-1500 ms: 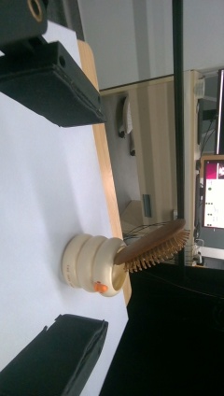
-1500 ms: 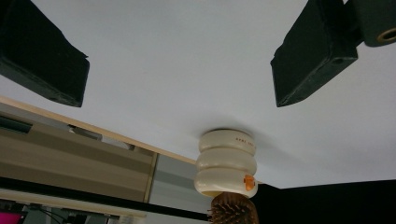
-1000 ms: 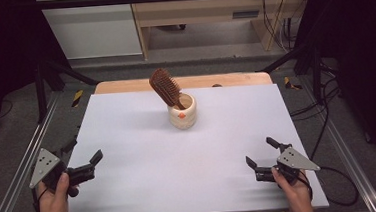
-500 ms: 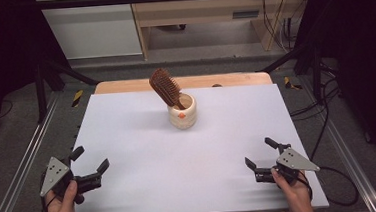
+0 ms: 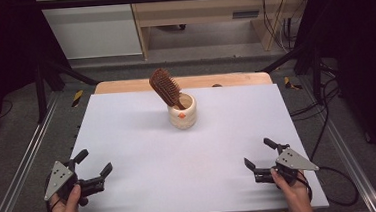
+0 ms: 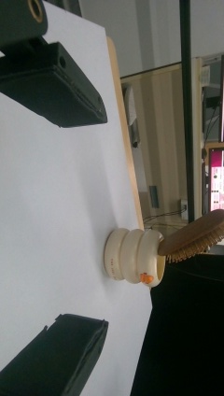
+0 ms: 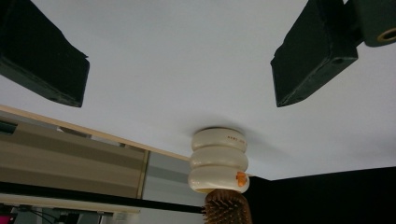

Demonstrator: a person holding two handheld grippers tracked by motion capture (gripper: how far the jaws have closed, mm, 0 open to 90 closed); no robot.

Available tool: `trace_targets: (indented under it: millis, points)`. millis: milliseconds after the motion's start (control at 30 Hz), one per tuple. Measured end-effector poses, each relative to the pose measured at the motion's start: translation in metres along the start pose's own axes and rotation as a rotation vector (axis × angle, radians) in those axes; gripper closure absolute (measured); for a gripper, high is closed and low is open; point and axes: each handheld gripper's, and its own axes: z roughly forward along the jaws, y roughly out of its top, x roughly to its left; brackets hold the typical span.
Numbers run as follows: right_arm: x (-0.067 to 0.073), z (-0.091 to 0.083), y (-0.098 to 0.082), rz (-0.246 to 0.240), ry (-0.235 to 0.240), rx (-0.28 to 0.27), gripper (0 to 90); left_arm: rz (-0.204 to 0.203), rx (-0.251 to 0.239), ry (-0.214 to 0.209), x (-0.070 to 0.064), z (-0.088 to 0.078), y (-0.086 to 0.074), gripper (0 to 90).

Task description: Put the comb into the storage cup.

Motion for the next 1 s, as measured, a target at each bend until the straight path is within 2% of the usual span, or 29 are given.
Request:
trace_targets:
  millis: [333, 500, 1000]
  points:
    - [0.000, 0.000, -0.001, 0.006, 0.006, -0.005, 4.5, 0.006, 0.000, -0.023, -0.010, 0.006, -0.006, 2.5]
    - [0.001, 0.001, -0.001, 0.008, 0.014, -0.009, 4.5, -0.008, -0.004, -0.034, -0.013, 0.008, -0.009, 2.4]
    - [0.003, 0.002, -0.003, 0.029, 0.024, -0.020, 4.1, -0.011, -0.031, -0.043, -0.022, 0.011, -0.010, 2.4]
